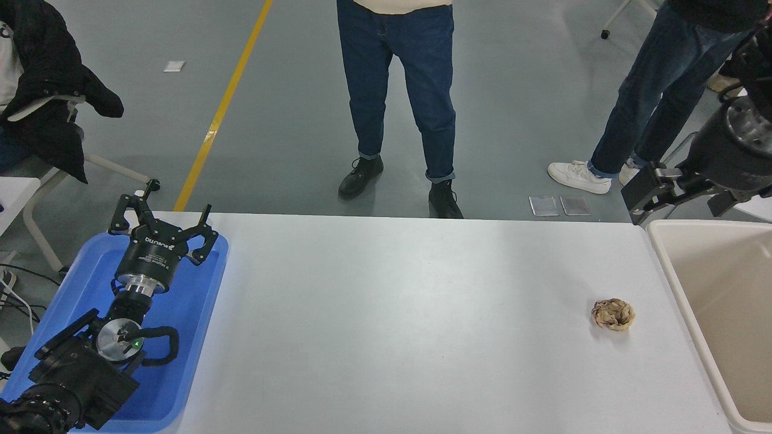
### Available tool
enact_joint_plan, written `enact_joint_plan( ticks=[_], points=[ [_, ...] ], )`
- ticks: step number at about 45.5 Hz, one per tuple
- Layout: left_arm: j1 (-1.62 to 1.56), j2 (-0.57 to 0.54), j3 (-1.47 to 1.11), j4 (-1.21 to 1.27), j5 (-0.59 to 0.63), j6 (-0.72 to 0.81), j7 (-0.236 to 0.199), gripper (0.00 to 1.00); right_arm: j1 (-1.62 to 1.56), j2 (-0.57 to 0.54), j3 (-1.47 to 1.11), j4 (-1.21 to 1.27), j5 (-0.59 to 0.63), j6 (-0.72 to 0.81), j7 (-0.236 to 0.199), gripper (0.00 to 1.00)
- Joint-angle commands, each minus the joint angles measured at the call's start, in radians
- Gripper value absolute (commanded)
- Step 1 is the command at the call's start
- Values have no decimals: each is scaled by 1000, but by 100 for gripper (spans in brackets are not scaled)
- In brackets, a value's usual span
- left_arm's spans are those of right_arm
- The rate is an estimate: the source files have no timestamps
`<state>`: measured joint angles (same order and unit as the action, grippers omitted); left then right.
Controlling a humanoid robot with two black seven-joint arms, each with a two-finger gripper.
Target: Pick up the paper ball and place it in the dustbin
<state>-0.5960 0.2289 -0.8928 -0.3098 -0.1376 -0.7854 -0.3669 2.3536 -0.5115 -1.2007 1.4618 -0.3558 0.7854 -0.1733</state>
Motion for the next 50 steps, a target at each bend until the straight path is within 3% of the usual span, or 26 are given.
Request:
enact_joint_plan(
  ticks=[1,50],
  points=[
    [2,0,0,0,1,0,-3,100,-8,-1,3,-1,0,0,0,100],
    [1,1,0,0,-2,0,-1,100,-97,-24,3,-1,0,0,0,100]
  ],
)
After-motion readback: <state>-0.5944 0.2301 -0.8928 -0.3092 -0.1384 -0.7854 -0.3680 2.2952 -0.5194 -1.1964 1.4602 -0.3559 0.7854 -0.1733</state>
